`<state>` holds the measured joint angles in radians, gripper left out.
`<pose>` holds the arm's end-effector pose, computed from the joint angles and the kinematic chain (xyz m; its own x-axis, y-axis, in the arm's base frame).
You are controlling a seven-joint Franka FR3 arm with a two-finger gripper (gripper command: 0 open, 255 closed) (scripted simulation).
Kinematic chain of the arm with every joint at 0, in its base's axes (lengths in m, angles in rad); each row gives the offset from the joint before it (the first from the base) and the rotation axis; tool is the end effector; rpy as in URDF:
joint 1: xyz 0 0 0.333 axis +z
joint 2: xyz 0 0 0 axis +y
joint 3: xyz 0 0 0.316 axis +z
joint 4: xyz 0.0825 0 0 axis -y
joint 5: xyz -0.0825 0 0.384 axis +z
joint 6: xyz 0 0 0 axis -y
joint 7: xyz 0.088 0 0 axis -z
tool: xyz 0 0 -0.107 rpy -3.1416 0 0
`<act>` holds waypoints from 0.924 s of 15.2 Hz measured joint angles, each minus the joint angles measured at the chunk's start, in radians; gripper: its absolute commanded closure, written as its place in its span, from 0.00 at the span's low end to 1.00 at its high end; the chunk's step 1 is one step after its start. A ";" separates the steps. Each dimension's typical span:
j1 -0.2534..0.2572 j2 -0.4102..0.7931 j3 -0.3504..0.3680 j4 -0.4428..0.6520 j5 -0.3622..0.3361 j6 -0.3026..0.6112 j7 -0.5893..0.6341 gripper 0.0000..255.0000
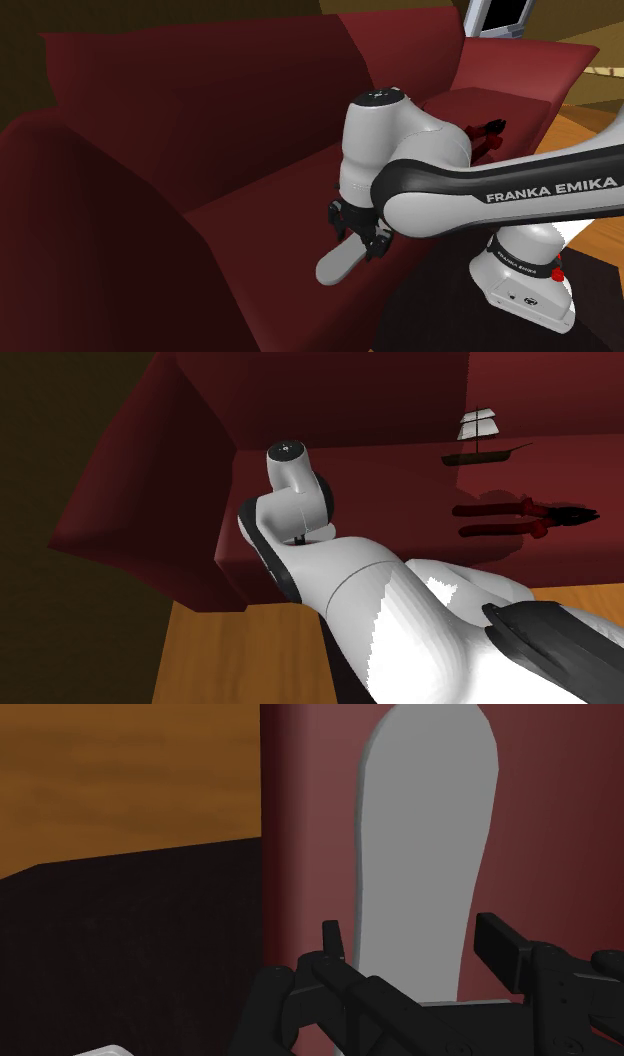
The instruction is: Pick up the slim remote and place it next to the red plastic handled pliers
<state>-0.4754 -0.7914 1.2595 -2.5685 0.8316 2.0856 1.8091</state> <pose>0.2914 0.2930 0.3333 -0.0670 -0.9972 0.0329 -0.9973 0.0659 -0.0310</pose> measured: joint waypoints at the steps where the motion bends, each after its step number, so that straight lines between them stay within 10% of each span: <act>1: 0.003 -0.003 -0.008 0.003 -0.004 -0.007 0.001 1.00; 14: 0.051 -0.057 -0.167 0.082 -0.096 -0.174 0.023 1.00</act>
<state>-0.4248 -0.8485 1.0927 -2.4865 0.7361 1.9121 1.8322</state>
